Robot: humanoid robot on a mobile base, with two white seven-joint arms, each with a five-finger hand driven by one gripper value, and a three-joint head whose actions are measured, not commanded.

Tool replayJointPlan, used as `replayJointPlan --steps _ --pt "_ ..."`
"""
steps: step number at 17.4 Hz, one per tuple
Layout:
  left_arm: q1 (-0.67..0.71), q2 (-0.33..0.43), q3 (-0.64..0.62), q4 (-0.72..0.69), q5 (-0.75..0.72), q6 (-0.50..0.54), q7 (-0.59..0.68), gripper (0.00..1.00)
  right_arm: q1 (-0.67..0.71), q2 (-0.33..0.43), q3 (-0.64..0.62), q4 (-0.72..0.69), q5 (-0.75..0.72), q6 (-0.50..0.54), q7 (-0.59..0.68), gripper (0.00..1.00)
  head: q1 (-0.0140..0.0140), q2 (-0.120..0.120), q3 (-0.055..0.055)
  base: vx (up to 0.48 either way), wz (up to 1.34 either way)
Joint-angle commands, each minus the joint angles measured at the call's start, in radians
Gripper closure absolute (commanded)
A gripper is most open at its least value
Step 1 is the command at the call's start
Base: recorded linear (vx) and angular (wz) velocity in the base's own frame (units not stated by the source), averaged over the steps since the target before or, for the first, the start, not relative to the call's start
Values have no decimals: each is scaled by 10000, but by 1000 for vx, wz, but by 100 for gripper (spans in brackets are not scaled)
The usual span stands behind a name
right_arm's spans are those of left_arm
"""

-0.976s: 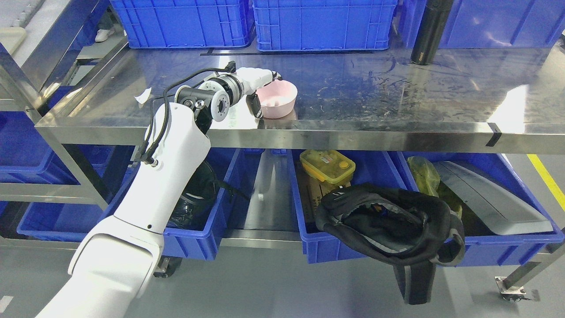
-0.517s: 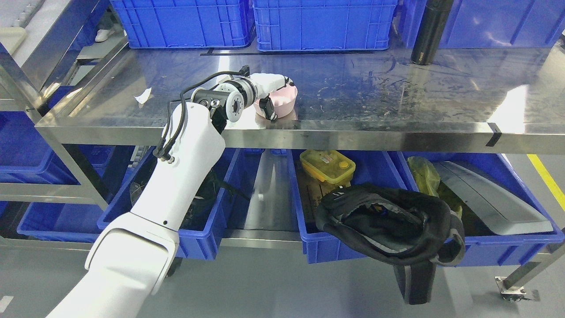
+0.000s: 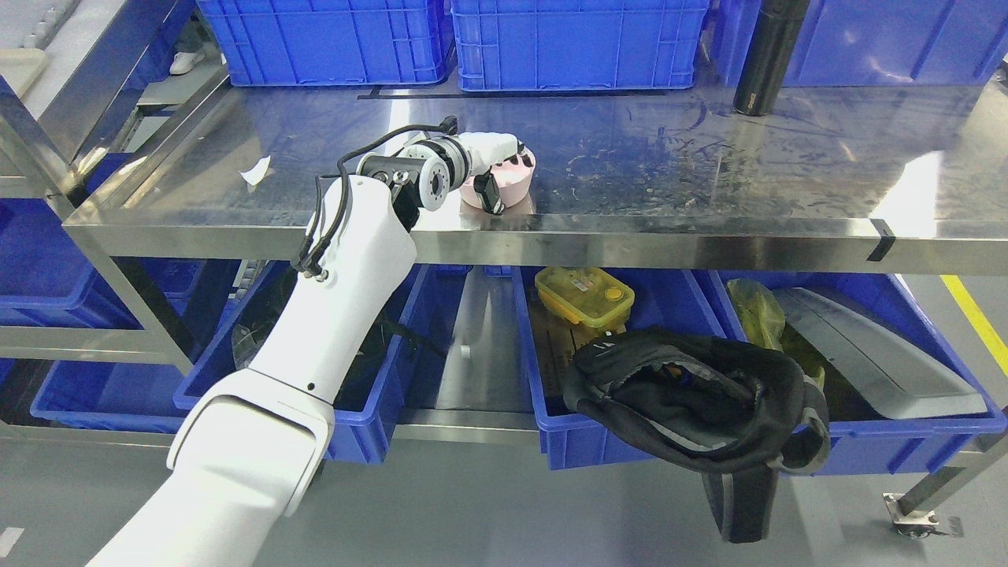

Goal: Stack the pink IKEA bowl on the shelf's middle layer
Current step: 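Close the left hand fingers around the pink bowl's rim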

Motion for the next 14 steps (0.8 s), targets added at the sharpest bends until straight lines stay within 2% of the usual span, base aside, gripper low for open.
replayJointPlan --steps 1,7,14 --pt "-79 81 109 587 -18 -6 -6 40 153 -175 0 -175 0 5 -6 0 0 0 0 0 0" --pt "-49 65 722 1093 12 -83 10 53 153 -175 0 -175 0 5 -6 0 0 0 0 0 0" --pt "12 -57 1581 1093 119 -114 346 75 153 -175 0 -175 0 5 -6 0 0 0 0 0 0"
